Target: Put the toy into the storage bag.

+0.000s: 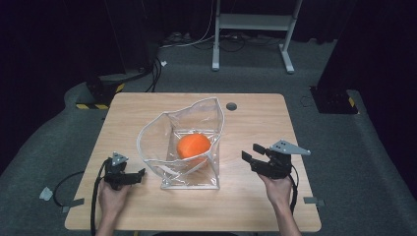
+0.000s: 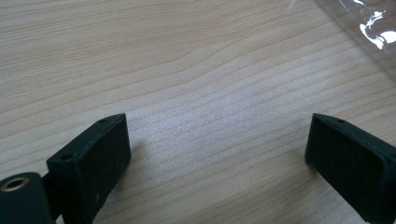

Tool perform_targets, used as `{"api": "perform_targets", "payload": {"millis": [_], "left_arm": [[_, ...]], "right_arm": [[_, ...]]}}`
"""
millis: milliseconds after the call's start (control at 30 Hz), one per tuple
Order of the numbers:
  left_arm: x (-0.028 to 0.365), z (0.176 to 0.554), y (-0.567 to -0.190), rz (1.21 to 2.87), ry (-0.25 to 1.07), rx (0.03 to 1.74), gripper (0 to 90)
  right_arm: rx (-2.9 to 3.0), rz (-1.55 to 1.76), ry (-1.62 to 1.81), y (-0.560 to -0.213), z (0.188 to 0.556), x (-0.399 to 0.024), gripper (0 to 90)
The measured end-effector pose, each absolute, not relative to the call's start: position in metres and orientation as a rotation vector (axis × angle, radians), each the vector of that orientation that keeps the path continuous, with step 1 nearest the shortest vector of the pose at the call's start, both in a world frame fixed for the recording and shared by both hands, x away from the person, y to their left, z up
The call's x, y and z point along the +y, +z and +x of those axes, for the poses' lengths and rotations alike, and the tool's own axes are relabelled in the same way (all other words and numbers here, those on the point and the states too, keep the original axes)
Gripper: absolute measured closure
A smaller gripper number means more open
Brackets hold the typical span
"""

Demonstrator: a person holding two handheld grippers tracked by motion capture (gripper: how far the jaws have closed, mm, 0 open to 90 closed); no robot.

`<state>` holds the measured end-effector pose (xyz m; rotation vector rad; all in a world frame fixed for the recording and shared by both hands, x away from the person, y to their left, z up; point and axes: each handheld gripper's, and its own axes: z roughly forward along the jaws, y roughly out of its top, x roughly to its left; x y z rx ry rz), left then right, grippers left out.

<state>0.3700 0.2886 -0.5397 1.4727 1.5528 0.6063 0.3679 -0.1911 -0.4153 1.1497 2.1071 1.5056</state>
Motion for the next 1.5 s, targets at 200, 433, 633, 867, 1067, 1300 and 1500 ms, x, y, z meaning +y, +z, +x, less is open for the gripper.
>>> {"api": "perform_targets", "payload": {"millis": [200, 433, 633, 867, 1067, 1300, 1500], "left_arm": [[0.289, 0.37, -0.54, 1.472, 0.606, 1.553, 6.8], [0.289, 0.37, -0.54, 1.471, 0.606, 1.553, 6.8], [0.289, 0.37, -0.54, 1.471, 0.606, 1.553, 6.8], [0.289, 0.37, -0.54, 1.472, 0.606, 1.553, 6.8], [0.289, 0.37, -0.54, 1.472, 0.607, 1.553, 6.9], [0.288, 0.37, -0.54, 1.472, 0.606, 1.553, 6.9], [0.289, 0.37, -0.54, 1.471, 0.607, 1.553, 6.8]], "right_arm": [[2.128, 1.167, 1.445, -0.426, 0.371, -0.186, 41.4], [2.15, 1.188, 1.411, -0.436, 0.374, -0.182, 41.3], [2.17, 1.2, 1.38, -0.445, 0.377, -0.18, 41.1], [2.185, 1.228, 1.358, -0.457, 0.381, -0.177, 40.7], [2.2, 1.237, 1.327, -0.465, 0.383, -0.175, 40.3], [2.204, 1.243, 1.293, -0.472, 0.385, -0.171, 39.5], [2.2, 1.248, 1.26, -0.477, 0.386, -0.169, 39.0]]}}
